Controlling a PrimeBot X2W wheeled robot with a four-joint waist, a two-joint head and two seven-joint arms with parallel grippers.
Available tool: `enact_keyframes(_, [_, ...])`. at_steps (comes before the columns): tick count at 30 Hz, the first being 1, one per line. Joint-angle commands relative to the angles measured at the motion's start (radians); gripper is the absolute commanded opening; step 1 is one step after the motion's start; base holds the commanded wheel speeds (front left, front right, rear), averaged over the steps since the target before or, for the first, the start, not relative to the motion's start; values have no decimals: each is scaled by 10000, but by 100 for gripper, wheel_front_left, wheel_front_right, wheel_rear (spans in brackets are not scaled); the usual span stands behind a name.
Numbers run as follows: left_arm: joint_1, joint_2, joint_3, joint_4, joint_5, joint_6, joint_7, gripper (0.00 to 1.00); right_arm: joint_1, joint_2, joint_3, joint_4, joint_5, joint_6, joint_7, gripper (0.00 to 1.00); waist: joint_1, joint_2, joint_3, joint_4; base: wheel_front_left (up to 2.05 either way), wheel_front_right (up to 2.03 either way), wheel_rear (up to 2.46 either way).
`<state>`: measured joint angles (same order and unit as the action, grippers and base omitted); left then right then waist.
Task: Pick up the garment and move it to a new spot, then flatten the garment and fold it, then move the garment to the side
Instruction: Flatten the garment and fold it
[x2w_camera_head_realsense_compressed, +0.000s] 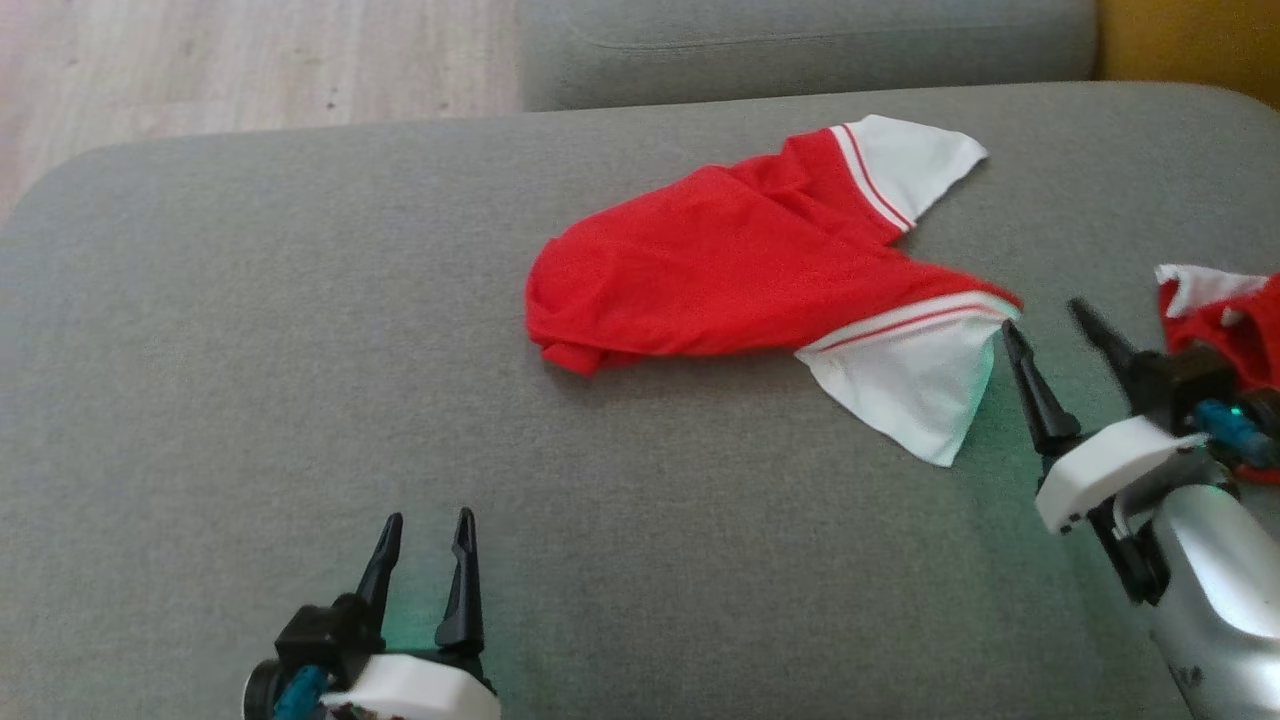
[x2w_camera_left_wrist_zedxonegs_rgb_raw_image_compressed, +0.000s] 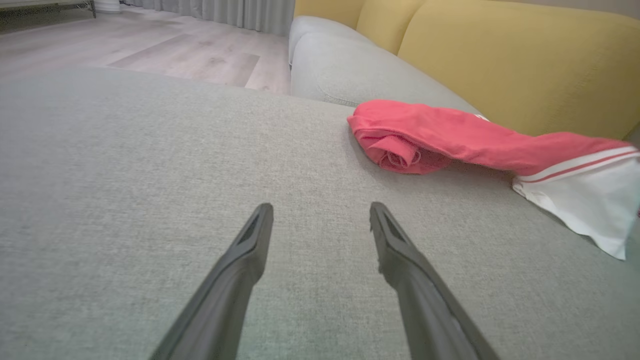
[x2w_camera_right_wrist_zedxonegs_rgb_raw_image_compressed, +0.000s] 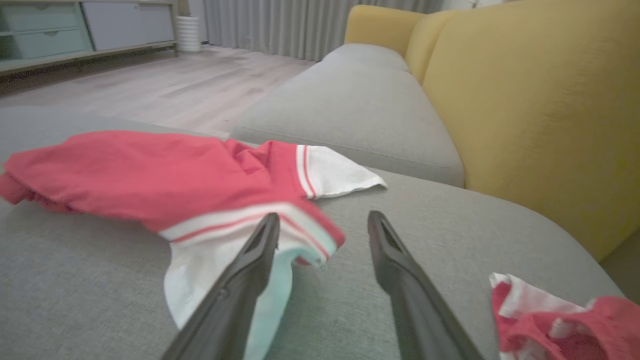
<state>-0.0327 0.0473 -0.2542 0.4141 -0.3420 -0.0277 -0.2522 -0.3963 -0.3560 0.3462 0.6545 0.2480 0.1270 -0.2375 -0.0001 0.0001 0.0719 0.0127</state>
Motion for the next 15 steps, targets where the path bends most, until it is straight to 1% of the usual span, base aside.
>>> enact_keyframes(1, [-201, 30, 325, -229, 107, -32, -95, 100, -120, -83, 8, -320, 151, 37, -75, 100, 1, -1, 45, -152, 0, 0, 0])
enact_keyframes(7, [-522, 30, 92, -171, 139, -104, -95, 100, -65, 322, -355, -792, 208, 37, -208, 100, 1, -1, 427, -416, 0, 0, 0])
enact_keyframes(8, [-684, 30, 0, -151, 88, -97, -95, 100, 3, 587, -565, -970, 122, 37, -228, 100, 1, -1, 601, -466, 0, 0, 0])
enact_keyframes(10, [-914, 30, -133, -80, 73, -124, -95, 100, 117, 872, -741, -1227, 14, 37, -236, 100, 1, -1, 801, -502, 0, 0, 0])
enact_keyframes(15, [-1820, 30, -420, 233, -36, -101, -95, 100, 396, 1452, -790, -1701, -173, 37, -240, 100, 1, -1, 1345, -603, 0, 0, 0])
